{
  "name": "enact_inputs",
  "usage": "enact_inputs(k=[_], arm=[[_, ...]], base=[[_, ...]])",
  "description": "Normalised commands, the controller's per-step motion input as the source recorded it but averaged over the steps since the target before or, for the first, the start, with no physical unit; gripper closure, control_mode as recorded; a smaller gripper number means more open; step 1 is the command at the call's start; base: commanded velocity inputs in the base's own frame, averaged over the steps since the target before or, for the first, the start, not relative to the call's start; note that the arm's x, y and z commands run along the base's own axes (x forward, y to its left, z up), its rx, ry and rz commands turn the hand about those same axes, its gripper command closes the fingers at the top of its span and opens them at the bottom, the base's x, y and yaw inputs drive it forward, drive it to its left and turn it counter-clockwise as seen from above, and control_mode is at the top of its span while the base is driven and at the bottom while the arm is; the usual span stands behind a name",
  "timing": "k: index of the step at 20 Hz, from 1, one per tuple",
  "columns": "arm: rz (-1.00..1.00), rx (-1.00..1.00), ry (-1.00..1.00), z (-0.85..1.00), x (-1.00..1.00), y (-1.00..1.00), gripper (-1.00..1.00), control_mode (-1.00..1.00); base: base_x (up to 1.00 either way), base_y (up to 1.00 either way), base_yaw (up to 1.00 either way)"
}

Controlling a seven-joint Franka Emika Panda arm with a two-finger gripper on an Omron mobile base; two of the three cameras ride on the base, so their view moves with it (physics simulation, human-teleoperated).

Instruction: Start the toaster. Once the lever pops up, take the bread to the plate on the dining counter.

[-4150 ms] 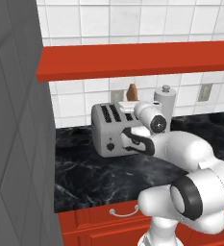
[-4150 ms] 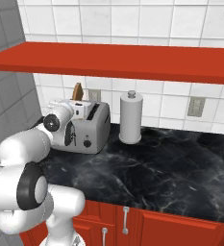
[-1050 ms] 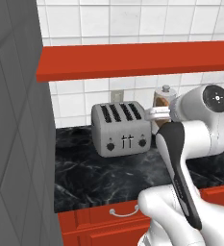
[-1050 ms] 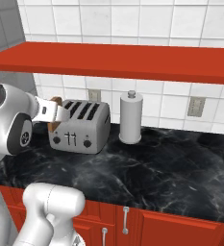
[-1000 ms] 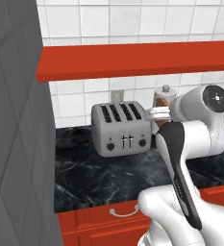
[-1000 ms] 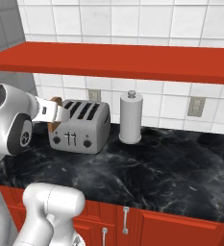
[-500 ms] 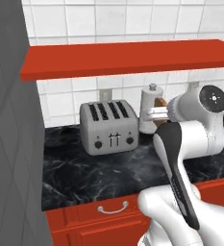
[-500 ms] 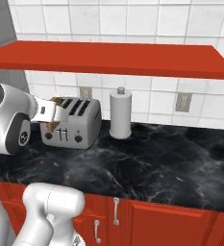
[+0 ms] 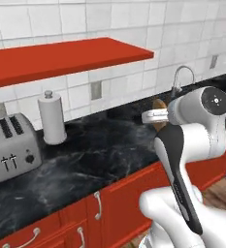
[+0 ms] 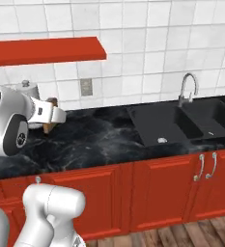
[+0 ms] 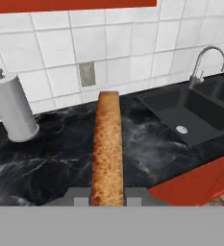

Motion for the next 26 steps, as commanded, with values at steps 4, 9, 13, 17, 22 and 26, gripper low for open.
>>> enact_inputs(k=[4,9,13,17,22,26], arm=[[0.00,0.00,0.00,0.00,0.00,0.00,1.00,1.00],[0.00,0.00,0.00,0.00,0.00,0.00,1.00,1.00],[0.00,0.00,0.00,0.00,0.00,0.00,1.00,1.00],[0.00,0.00,0.00,0.00,0.00,0.00,1.00,1.00],[0.00,0.00,0.00,0.00,0.00,0.00,1.00,1.00],[0.00,0.00,0.00,0.00,0.00,0.00,1.00,1.00]], base=[[-0.05,-0.61,-0.79],[-0.03,-0.46,-0.83],[-0.01,-0.33,-0.88],[-0.01,-0.41,-0.86],[0.00,-0.50,-0.84],[0.00,-0.60,-0.81]])
